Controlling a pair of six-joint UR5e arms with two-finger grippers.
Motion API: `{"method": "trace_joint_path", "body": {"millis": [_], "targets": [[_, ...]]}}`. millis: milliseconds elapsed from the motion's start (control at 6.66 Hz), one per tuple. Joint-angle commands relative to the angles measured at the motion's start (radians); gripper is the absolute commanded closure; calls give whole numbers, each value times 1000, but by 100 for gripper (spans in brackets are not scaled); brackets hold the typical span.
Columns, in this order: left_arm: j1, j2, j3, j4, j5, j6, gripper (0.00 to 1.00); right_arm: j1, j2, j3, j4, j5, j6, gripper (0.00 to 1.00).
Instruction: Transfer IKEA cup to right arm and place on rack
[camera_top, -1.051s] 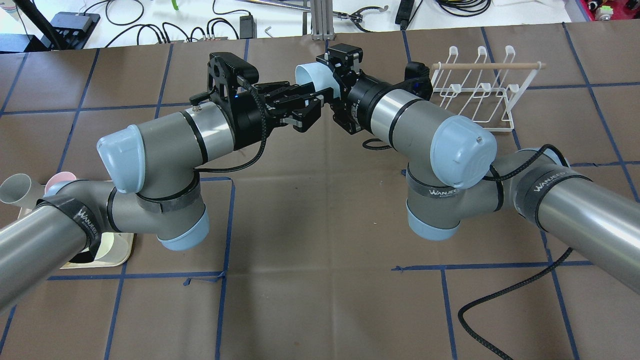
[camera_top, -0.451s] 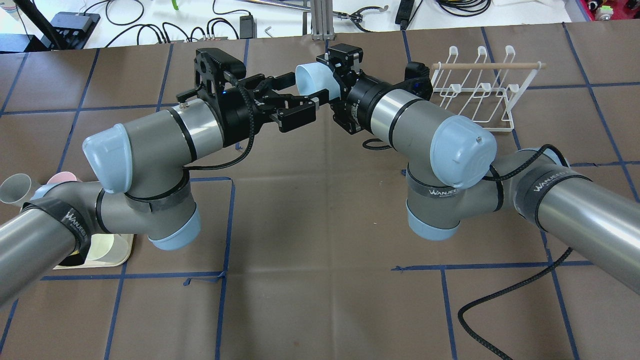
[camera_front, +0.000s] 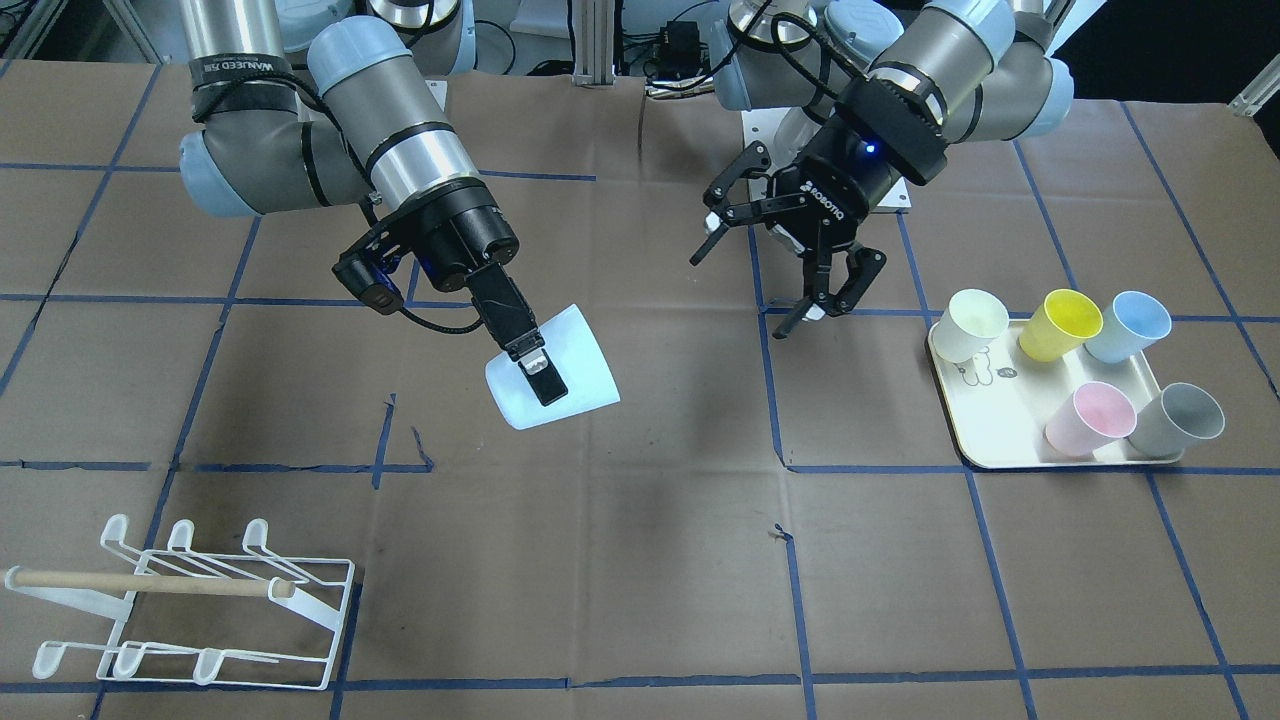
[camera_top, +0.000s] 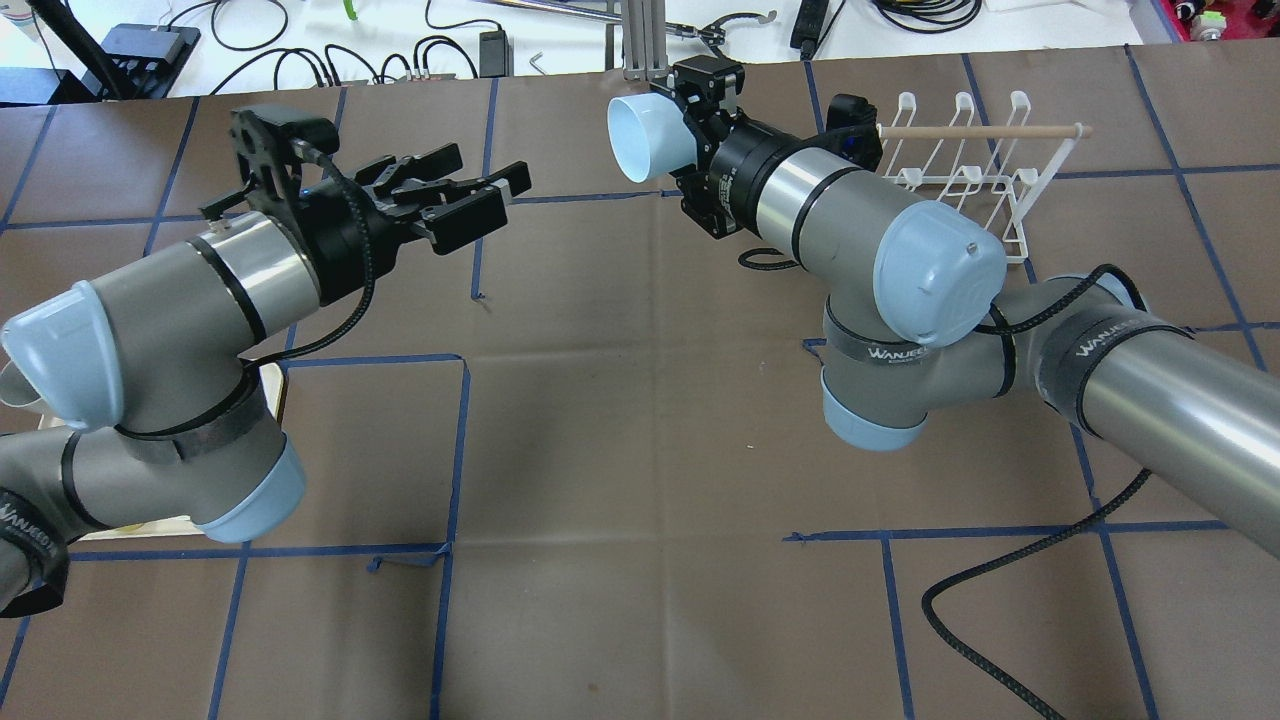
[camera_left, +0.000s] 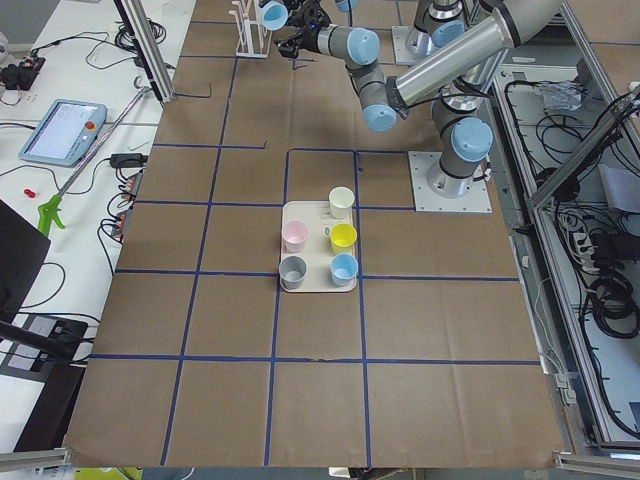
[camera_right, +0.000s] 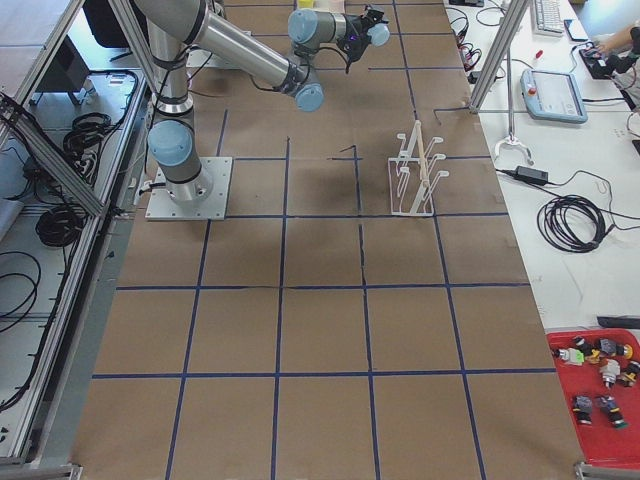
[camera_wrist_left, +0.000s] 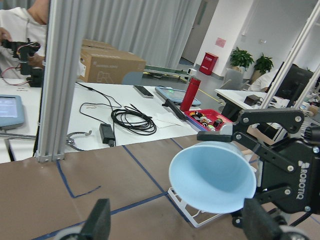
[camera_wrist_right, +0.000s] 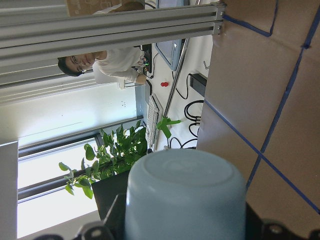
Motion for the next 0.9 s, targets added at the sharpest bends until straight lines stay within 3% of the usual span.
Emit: {"method": "trace_joint_path", "body": {"millis": [0, 150, 300, 751], "targets": [[57, 9, 95, -247, 162, 10, 7, -63, 9, -8, -66, 1, -99, 77], [49, 5, 210, -476, 299, 10, 5, -98, 29, -10, -91, 1, -263, 77], [47, 5, 334, -718, 326, 1, 4, -125, 38, -12, -126, -5, -430, 78], [-92, -24, 629, -1377, 701, -12, 1, -188, 89, -44, -149, -97, -857, 77]]}}
